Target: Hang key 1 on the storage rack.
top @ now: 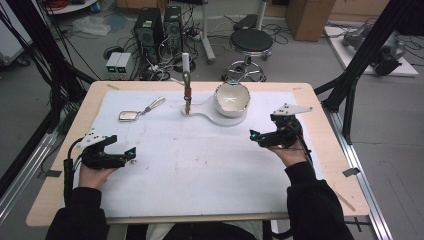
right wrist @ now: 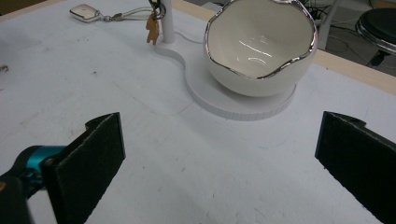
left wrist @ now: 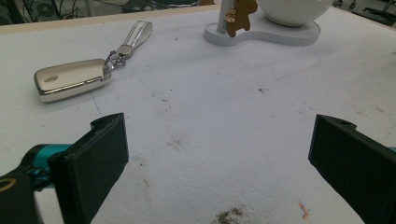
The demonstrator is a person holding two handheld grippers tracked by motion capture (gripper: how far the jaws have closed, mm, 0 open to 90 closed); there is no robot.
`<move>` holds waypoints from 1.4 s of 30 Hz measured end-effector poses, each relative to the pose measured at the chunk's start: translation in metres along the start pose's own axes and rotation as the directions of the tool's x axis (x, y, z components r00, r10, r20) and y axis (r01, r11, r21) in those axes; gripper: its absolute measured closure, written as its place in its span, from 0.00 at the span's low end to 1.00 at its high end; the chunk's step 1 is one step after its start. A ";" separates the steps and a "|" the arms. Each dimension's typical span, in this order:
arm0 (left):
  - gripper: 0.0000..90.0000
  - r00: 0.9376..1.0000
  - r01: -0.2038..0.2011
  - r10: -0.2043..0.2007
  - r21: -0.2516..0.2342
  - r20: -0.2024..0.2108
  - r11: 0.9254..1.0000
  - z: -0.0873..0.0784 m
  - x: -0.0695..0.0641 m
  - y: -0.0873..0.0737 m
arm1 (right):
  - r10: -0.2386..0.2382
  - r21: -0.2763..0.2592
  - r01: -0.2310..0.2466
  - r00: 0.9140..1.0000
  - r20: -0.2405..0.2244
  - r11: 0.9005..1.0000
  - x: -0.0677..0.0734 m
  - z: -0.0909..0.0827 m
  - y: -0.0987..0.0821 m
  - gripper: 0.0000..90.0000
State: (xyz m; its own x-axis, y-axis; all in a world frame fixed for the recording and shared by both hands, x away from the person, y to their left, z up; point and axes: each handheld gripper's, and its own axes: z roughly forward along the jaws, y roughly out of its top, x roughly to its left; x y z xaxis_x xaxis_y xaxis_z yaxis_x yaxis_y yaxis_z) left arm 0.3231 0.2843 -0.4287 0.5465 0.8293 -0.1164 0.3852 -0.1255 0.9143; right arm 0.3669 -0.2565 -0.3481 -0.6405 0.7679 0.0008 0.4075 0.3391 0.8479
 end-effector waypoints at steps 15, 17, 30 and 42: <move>0.06 1.000 0.002 -0.002 0.000 -0.005 1.000 0.000 0.001 0.000 | 0.056 0.000 -0.056 0.998 -0.009 0.998 -0.005 -0.004 -0.042 0.01; 0.06 1.000 0.003 -0.003 -0.001 -0.004 1.000 0.000 0.001 0.000 | 0.068 -0.006 -0.068 0.997 -0.025 0.998 -0.006 -0.004 -0.047 0.01; 0.06 1.000 0.007 -0.007 -0.005 -0.005 1.000 0.000 0.001 0.000 | 0.090 -0.030 -0.091 0.996 -0.021 0.995 -0.010 -0.006 -0.071 0.01; 0.06 1.000 0.023 -0.023 0.003 -0.001 1.000 0.002 0.002 0.002 | 0.104 -0.044 -0.104 0.995 0.000 0.994 -0.009 -0.011 -0.084 0.01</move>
State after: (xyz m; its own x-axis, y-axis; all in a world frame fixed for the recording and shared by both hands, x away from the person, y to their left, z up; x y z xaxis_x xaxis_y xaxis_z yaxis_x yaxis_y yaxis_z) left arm 0.3266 0.2840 -0.4276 0.5371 0.8323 -0.1374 0.3999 -0.1078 0.9102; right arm 0.3311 -0.2977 -0.4136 -0.5949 0.7989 0.0890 0.4429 0.2333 0.8657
